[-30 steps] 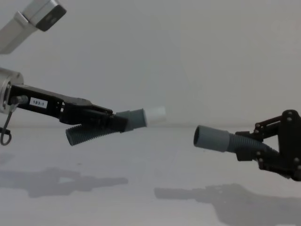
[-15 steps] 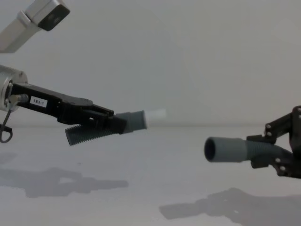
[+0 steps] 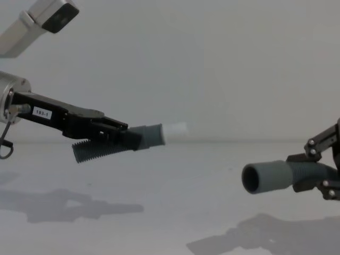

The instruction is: Use both hands to pick up one end of the pipe from the table, align the ends, and insert them.

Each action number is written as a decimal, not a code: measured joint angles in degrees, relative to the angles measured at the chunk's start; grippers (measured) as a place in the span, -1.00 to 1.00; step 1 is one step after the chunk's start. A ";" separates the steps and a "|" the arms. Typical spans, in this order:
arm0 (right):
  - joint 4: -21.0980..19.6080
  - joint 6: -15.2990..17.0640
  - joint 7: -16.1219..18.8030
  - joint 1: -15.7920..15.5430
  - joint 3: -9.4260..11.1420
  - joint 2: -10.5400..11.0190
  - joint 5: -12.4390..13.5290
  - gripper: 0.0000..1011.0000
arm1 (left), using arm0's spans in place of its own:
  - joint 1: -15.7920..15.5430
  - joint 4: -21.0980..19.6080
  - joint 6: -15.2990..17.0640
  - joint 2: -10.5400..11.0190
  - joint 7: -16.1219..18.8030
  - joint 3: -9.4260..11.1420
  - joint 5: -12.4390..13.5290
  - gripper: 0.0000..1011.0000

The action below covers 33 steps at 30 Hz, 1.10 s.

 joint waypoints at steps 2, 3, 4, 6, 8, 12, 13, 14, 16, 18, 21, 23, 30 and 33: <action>0.08 -0.24 -0.47 0.05 0.18 -0.13 -0.61 -0.55 | 0.00 -0.10 0.00 0.04 0.10 0.01 -0.15 -0.35; 0.08 -0.27 -0.75 0.05 0.23 -0.17 -0.91 -0.55 | 0.02 -0.17 0.00 0.04 0.18 0.01 -0.21 -0.35; 0.08 -0.28 -1.04 0.05 0.36 -0.22 -1.22 -0.55 | 0.07 -0.27 0.00 0.05 0.26 0.02 -0.27 -0.35; -0.09 -0.22 -2.25 -0.07 0.78 -0.33 -2.38 -0.55 | 0.23 -0.51 0.00 0.07 0.60 0.02 -0.45 -0.35; -0.26 -0.02 -3.12 -0.23 1.03 -0.38 -3.19 -0.55 | 0.35 -0.69 0.00 0.08 0.88 0.01 -0.60 -0.35; -1.07 1.20 -6.10 -0.89 1.90 -0.53 -5.89 -0.55 | 0.84 -1.20 0.01 0.02 1.84 -0.07 -1.00 -0.35; -1.20 1.51 -6.76 -0.99 2.02 -0.55 -6.46 -0.55 | 1.04 -1.36 0.01 -0.06 2.19 -0.09 -1.12 -0.35; -1.35 1.75 -7.24 -1.10 2.15 -0.58 -6.89 -0.55 | 1.13 -1.41 0.00 -0.10 2.44 -0.10 -1.18 -0.35; -1.78 2.53 -8.71 -1.43 2.50 -0.69 -8.25 -0.55 | 1.31 -1.54 -0.06 -0.19 2.78 -0.12 -1.29 -0.35; -2.00 2.95 -9.58 -1.60 2.71 -0.75 -8.96 -0.55 | 1.59 -1.71 -0.17 -0.38 3.32 -0.14 -1.49 -0.35; -2.27 3.97 -11.66 -1.87 3.12 -0.94 -10.90 -0.55 | 1.99 -1.94 -0.32 -0.61 3.88 -0.13 -1.70 -0.35; -2.30 4.26 -12.33 -1.93 3.26 -1.01 -11.48 -0.55 | 2.15 -2.05 -0.36 -0.71 4.20 -0.12 -1.83 -0.35; -1.98 4.95 -14.61 -1.96 3.63 -1.28 -13.63 -0.55 | 2.80 -2.49 -0.38 -1.02 5.08 0.10 -2.26 -0.35; -1.59 5.00 -15.26 -1.82 3.71 -1.39 -14.27 -0.55 | 2.97 -2.66 -0.33 -1.06 5.29 0.26 -2.38 -0.35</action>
